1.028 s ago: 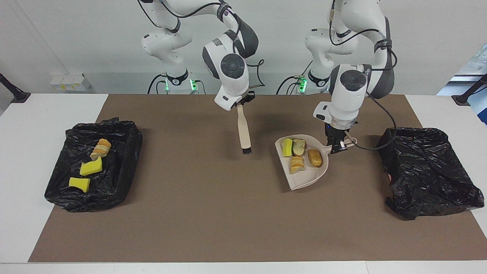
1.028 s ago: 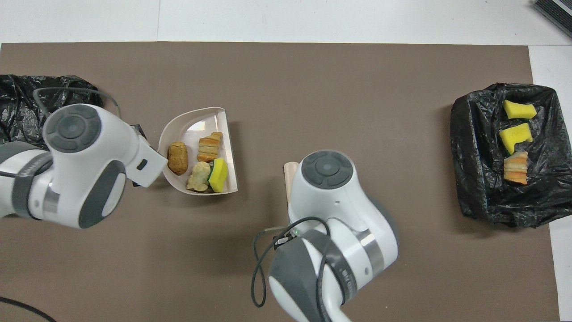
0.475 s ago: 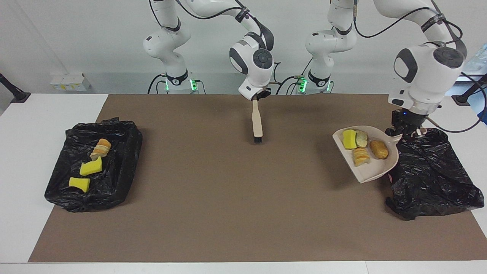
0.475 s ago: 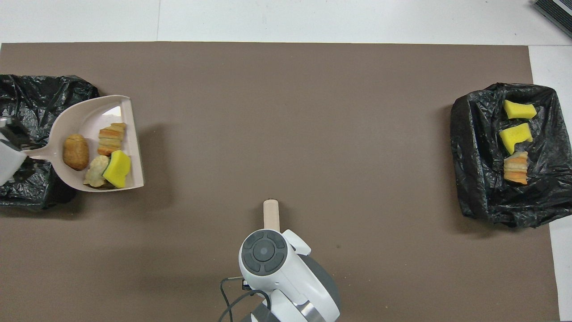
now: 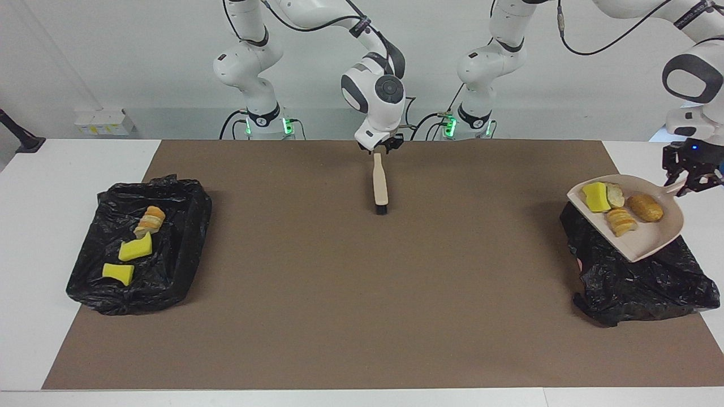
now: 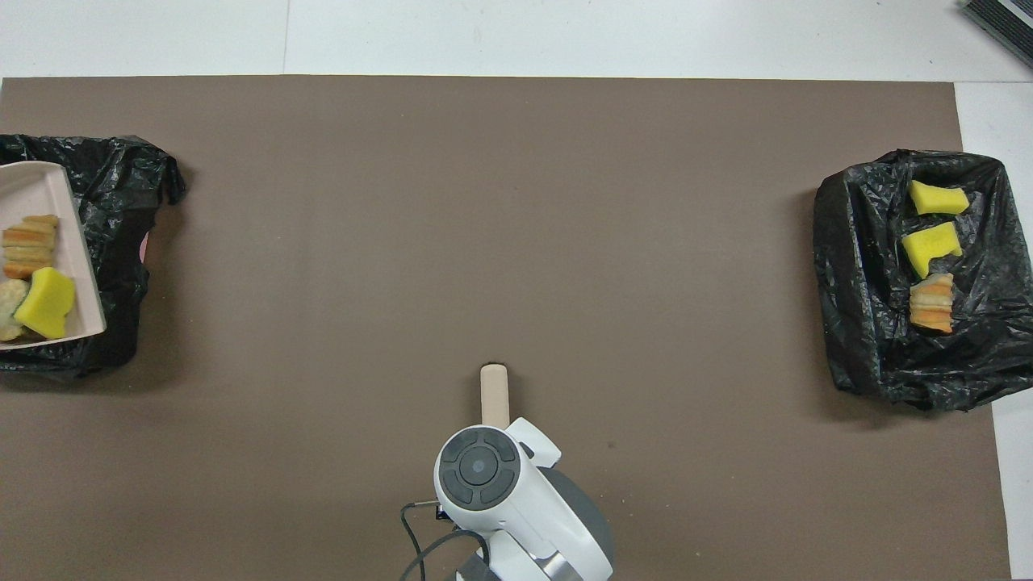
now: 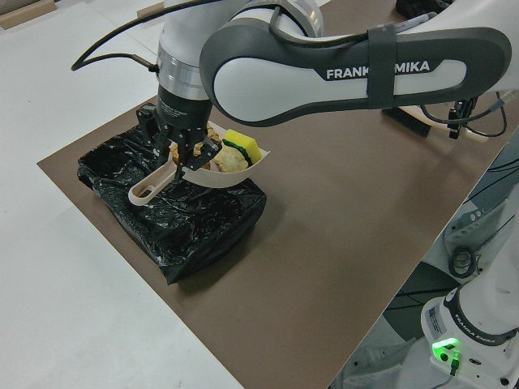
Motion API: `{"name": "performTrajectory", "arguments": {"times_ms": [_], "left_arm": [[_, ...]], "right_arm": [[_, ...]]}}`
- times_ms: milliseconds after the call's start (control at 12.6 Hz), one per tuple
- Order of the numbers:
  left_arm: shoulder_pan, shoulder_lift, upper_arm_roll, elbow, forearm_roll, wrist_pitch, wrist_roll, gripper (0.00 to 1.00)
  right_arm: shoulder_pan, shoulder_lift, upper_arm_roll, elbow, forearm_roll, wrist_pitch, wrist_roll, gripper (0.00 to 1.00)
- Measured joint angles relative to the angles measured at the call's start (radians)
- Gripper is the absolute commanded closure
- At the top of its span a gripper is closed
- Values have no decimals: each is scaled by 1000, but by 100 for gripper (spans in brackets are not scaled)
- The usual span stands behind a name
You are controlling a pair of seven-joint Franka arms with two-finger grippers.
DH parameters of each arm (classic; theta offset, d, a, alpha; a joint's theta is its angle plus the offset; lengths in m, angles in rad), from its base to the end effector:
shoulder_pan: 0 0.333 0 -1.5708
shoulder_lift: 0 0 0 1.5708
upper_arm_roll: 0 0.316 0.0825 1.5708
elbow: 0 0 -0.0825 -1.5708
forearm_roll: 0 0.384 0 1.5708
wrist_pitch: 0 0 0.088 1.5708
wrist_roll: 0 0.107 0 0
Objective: Sweep and dump trash in bin
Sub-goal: 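Tilt the dustpan with the left gripper to dump debris into the bag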
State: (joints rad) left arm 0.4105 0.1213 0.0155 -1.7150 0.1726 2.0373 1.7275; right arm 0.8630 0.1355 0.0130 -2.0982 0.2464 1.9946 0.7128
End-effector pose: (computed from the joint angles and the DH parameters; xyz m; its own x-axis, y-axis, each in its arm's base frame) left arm 0.5609 0.2646 0.5291 0.2173 -0.9563 -0.1957 -0.9686 -0.1865 -0.1645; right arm 0.3338 0.4237 0.3404 0.9491 0.0304 -0.3135 0.0368 -0.9992 0.0146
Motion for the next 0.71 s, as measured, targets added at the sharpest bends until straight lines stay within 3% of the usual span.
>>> {"name": "performTrajectory", "arguments": {"times_ms": [395,712], "left_arm": [[-4,102,-17,120,306,8,-19,100],[-87,135,-25,128,609,-9,-269,100]], "right_arm": [[-88,-47,-15,156,-36,-208,-41,0],[-223,-122,-24,256,-71,-367,-207,0]]}}
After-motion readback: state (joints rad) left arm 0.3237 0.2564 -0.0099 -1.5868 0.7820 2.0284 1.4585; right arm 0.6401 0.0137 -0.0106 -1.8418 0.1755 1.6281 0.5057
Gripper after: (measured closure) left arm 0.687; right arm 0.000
